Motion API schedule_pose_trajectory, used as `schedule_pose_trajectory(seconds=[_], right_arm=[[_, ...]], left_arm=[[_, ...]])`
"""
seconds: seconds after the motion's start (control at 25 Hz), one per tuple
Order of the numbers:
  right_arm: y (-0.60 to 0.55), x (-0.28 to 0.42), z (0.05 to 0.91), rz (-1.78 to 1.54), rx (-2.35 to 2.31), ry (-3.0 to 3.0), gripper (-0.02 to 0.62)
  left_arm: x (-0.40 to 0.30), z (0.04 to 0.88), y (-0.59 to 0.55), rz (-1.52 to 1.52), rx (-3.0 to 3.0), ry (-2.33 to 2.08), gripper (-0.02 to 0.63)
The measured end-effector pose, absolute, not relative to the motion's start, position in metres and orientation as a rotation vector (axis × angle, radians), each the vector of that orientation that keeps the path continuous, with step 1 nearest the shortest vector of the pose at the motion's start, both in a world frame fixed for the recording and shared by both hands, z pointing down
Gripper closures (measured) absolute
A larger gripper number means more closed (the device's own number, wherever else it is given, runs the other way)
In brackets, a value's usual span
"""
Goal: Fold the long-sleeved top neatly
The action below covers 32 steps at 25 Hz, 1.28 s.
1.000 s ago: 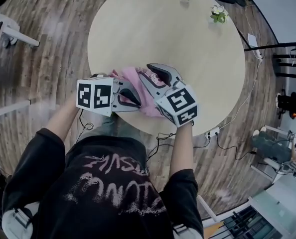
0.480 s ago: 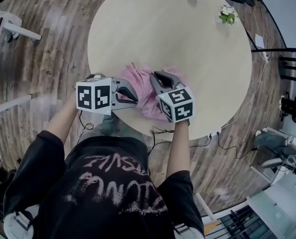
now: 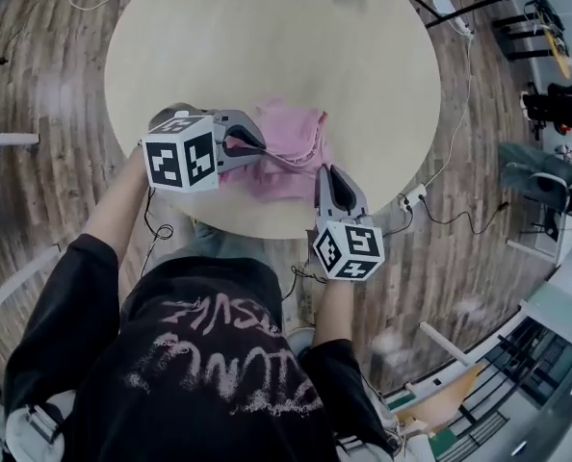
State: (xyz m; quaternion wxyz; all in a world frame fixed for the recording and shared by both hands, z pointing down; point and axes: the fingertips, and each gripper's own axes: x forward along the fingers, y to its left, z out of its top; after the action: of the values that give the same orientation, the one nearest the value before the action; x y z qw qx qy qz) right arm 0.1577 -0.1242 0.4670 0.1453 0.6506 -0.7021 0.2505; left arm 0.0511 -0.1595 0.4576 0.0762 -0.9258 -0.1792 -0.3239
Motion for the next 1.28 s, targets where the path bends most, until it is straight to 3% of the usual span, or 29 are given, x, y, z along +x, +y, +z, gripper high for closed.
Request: schedule_pose_trajectory(seconds=[0.28, 0.6, 0.84, 1.12, 1.28], right_arm=[[-0.023, 0.135, 0.535, 0.939, 1.509, -2.089, 0.524], [-0.043, 0.175, 0.49, 0.422, 1.268, -2.078, 0.4], [-0.064, 0.157, 0.484, -0.045, 0.683, -1.984, 0.347], [-0.079, 0.149, 0.526, -0.236, 0.371, -1.936, 0.348], [-0.091, 0.149, 0.534, -0.256, 0.35, -1.933, 0.453]], left_arm=[[0.08, 0.505, -0.109, -1.161, -2.495, -0.865, 0.577], [0.069, 0.529, -0.102, -1.244, -2.494, -0.877, 0.577], [0.066, 0.524, -0.105, -1.275, -2.537, -0.845, 0.577], [0.063, 0.511, -0.112, -1.312, -2.573, -0.768, 0.577], [0.05, 0.505, -0.117, -1.356, -2.579, -0.706, 0.577]])
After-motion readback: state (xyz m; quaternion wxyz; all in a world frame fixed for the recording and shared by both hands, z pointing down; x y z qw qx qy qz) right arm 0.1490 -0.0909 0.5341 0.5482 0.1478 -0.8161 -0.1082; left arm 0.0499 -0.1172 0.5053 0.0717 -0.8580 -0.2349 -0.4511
